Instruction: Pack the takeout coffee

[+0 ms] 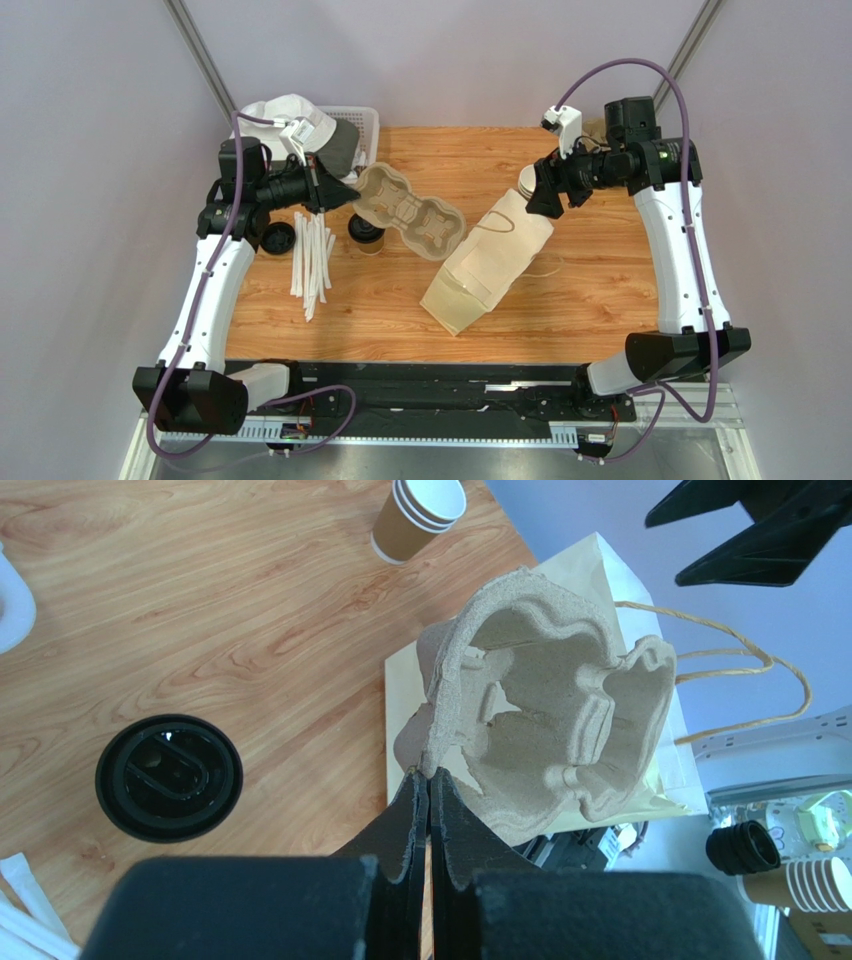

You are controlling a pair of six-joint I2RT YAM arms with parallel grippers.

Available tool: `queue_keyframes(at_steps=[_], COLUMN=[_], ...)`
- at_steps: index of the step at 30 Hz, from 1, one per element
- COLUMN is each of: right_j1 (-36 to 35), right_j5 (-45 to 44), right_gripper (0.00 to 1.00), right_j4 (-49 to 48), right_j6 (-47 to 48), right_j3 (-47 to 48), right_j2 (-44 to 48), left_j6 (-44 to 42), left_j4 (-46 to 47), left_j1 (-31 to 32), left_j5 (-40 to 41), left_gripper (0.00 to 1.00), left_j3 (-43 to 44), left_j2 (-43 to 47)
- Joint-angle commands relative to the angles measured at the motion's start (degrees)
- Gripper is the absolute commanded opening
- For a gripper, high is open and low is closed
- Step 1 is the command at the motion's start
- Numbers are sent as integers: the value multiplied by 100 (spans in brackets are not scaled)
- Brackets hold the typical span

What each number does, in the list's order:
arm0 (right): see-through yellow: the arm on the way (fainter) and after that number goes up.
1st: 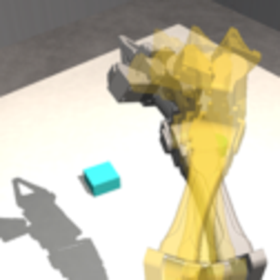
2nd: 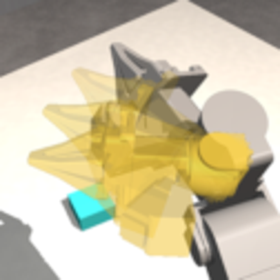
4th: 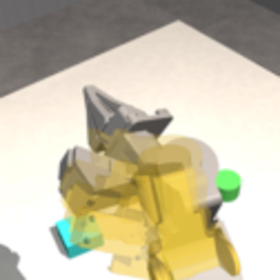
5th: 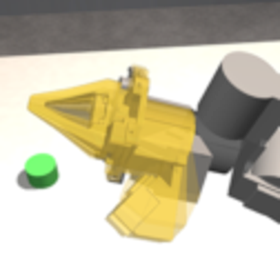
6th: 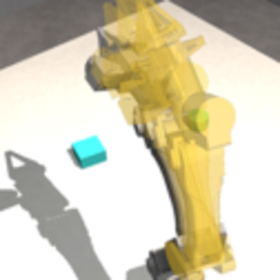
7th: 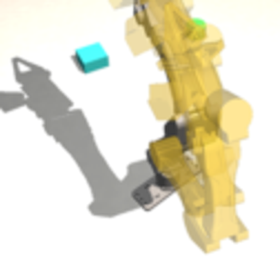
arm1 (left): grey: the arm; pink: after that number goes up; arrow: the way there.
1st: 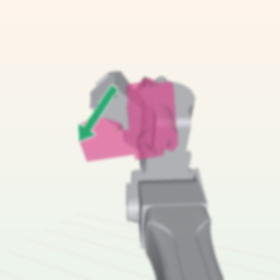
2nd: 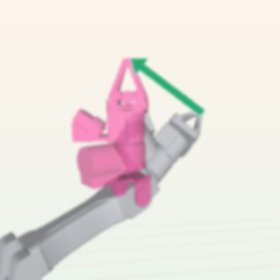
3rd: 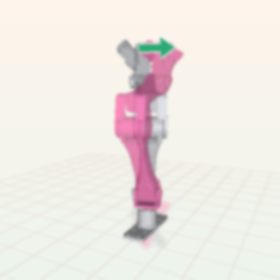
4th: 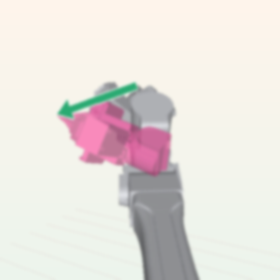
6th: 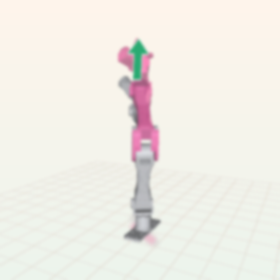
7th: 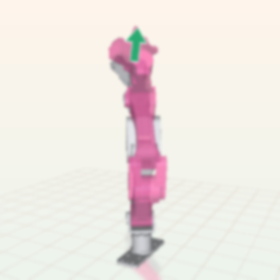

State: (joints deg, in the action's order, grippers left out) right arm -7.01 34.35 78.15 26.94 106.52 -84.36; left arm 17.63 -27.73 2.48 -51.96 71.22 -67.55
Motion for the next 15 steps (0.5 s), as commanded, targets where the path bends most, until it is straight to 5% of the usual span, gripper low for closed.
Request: queue_keyframes(at_steps=[1,9,15], right_j1=[-11,-195,-1179], right_j5=[221,977,205], right_gripper=[74,70,71], right_j4=[965,948,483], right_j6=[618,1726,2158], right_j3=[352,185,-342], right_j2=[393,1167,1466], left_j6=[4,92,48], left_j4=[74,101,4], left_j1=[-46,-55,-55], left_j5=[-33,37,195], left_gripper=[0,0,0], left_j3=[-38,32,50], left_j2=[198,14,-48])
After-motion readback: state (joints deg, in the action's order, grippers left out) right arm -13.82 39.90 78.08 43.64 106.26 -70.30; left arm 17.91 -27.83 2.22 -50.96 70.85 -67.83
